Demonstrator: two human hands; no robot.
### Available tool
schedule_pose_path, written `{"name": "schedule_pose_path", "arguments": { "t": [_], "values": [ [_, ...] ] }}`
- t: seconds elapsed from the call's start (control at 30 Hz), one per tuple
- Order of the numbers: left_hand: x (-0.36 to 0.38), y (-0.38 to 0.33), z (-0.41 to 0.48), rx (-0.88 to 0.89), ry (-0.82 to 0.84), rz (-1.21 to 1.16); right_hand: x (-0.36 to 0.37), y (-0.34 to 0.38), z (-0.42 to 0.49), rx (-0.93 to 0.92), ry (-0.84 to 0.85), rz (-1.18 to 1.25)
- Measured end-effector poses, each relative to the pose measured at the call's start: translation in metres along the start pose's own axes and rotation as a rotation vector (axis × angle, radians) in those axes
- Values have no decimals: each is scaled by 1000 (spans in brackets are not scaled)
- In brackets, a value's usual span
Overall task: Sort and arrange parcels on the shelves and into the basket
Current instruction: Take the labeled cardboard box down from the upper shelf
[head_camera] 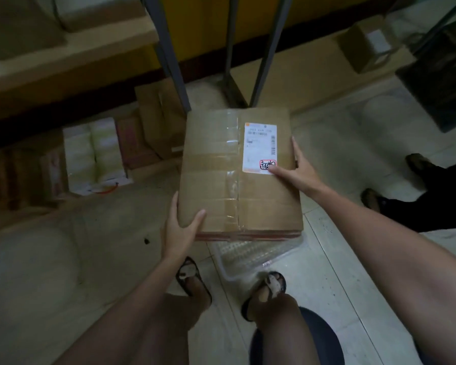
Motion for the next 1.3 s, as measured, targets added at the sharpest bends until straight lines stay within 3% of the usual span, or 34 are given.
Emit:
{"name": "schedule_pose_path", "arguments": {
  "t": [0.2,0.33,0.5,0.67,0.9,1.0,1.2,1.3],
  "values": [
    [51,80,-12,-49,116,5,44,-68,45,-39,66,-131],
    [88,111,-10,69,221,101,71,-100,76,-91,67,-144],
    [141,147,14,161,253,119,88,-143,131,-106,3,-167],
    [174,192,32,104,212,153,119,-175,160,-141,27,-194],
    [236,230,45,233,321,287,161,-200,180,-526,-41,-713],
    [250,243,55,243,280,434,177,-207,182,-670,-72,-958],
    [257,253,57,149,344,653,180,-208,188,-685,-101,-1069],
    [245,223,65,181,398,750,174,-199,166,-513,-90,-910]
  ]
}}
Point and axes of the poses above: each hand's wrist, its own z-axis towards the middle knuckle, its own x-axis out of the palm, y = z × x, the point moved 10 cm from there along z, towards the middle knuckle, and after that the axes turned 15 degrees about -y, right-handed, at the moved point
